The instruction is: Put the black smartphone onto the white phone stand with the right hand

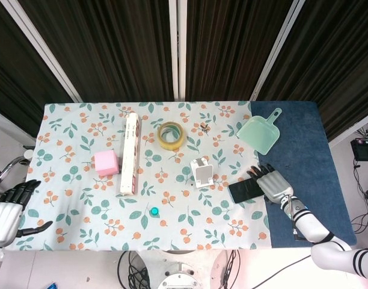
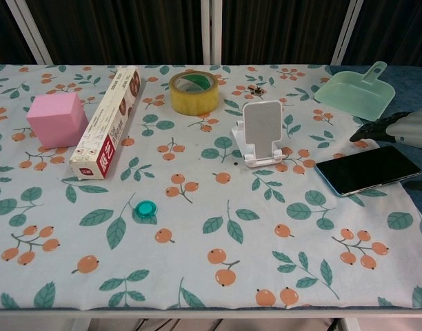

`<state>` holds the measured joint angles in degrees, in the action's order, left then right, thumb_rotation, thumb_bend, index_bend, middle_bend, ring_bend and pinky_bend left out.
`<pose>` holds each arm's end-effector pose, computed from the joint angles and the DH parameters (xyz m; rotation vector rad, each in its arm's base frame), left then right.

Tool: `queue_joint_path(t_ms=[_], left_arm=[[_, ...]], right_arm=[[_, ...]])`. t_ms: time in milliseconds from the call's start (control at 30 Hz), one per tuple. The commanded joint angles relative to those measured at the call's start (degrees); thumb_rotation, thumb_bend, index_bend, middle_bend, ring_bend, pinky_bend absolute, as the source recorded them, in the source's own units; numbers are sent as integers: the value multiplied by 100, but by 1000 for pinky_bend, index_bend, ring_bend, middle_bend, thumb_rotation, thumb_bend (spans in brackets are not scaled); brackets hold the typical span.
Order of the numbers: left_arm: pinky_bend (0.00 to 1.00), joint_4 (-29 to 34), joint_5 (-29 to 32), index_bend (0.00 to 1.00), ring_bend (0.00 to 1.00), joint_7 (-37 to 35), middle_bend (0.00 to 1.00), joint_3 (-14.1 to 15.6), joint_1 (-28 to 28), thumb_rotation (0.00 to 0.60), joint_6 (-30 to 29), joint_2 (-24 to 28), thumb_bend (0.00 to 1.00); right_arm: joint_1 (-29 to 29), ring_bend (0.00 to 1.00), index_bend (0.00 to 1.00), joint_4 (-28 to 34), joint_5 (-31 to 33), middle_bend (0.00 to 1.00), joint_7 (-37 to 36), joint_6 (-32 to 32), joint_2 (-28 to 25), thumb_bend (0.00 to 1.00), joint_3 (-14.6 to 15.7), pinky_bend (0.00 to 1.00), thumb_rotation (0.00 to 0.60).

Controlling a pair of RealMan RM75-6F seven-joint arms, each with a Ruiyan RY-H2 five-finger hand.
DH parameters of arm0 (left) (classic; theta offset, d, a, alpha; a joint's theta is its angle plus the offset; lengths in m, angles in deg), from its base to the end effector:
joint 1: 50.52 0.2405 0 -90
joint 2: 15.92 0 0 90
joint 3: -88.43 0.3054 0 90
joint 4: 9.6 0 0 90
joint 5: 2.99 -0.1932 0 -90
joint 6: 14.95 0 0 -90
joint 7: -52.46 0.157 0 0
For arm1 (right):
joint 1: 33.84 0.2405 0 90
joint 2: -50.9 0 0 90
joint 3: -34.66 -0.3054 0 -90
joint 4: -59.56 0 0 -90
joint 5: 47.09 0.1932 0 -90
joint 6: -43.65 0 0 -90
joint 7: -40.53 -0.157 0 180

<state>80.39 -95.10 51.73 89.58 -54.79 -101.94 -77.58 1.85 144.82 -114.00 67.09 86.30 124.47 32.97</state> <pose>-0.3485 0.1790 0.2027 -1.5101 -0.8403 -0.8733 -0.2971 -0.3448 0.0570 2.0511 -0.8076 0.3727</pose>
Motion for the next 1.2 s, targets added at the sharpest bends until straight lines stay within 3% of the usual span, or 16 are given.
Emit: queue_joint_path(t_ms=[33, 367, 833, 1200], left_arm=[[243, -16, 9, 123, 141, -2, 126, 4, 5, 404, 7, -11, 60], [243, -26, 55, 123, 141, 34, 127, 21, 33, 406, 30, 9, 60], [243, -62, 80, 123, 141, -24, 127, 34, 35, 405, 81, -12, 60], [243, -87, 88, 123, 141, -65, 126, 37, 30, 405, 110, -23, 60]], right_arm=[[10, 0, 0, -50, -40, 0, -29, 41, 40, 188, 33, 0, 600], [71, 0, 63, -131, -56, 0, -121, 53, 115, 188, 106, 0, 600], [110, 0, 286, -149, -110, 0, -281, 102, 114, 201, 178, 0, 600], [40, 0, 571, -220, -527, 29, -788, 336, 143, 262, 187, 0, 600]])
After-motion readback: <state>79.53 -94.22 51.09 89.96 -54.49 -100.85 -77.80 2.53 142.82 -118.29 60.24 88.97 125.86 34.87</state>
